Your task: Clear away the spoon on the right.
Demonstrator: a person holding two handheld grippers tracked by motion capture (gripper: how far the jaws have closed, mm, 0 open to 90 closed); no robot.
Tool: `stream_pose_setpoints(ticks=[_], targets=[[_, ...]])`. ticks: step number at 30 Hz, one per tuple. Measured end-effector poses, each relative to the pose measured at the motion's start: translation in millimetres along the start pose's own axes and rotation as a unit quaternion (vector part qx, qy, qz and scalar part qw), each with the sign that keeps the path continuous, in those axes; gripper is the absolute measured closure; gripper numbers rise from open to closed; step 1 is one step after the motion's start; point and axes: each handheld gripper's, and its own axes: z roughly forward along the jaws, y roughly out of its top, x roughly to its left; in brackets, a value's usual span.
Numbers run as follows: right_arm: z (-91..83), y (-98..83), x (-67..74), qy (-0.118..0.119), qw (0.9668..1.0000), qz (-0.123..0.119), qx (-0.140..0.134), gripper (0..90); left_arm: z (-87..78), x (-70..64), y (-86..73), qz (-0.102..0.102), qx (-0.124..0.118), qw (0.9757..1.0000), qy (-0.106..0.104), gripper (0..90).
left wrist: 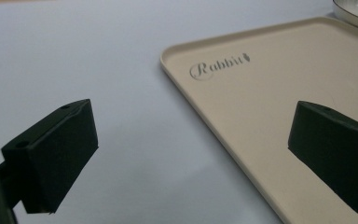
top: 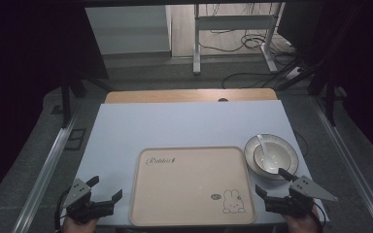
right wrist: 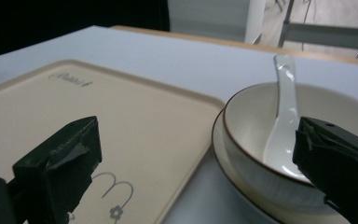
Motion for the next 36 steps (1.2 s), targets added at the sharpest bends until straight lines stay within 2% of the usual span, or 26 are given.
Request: stream_pose_setpoints(ticks=[3,5,11,17,23,26,31,36], targets=[[-0.9,0.1,-1.0,-0.001,0.9999,0.006,-0.008,0.8,-2.6,-0.8,0.4,0.003,-0.013,0.9999,0.002,1.3],[-0.9,0.1,-1.5,-0.004,0.9999,0.009,-0.011,0.7,-4.3,-1.0,0.0,-0.002,-0.021,0.9998,-0.004,1.3],[2.0,-0.4,0.0,0.005,1.0,0.006,0.003,0.7,-10.6,-5.4,-3.3,-0.002,-0.031,0.9994,-0.015,1.2],[3.0,-0.1,1.3,0.009,0.9999,0.002,0.008,0.9,-9.6,-4.1,-3.8,-0.007,-0.027,0.9994,-0.021,1.3],[4.0,-0.4,1.7,0.01,0.9999,0.0,0.013,0.9,-7.2,-7.2,-2.9,0.01,-0.02,0.9994,-0.026,1.4],[4.3,-0.3,2.6,0.003,0.9998,0.002,0.017,1.2,-6.2,-8.9,-2.7,0.015,-0.018,0.9993,-0.027,1.5],[5.1,1.1,3.8,-0.004,0.9997,0.01,0.02,2.8,-5.3,-9.4,-2.7,0.015,-0.02,0.9991,-0.035,1.4],[5.6,3.7,1.6,0.0,0.9996,0.011,0.026,5.1,-4.3,-8.9,-3.2,0.011,-0.016,0.999,-0.039,1.4]])
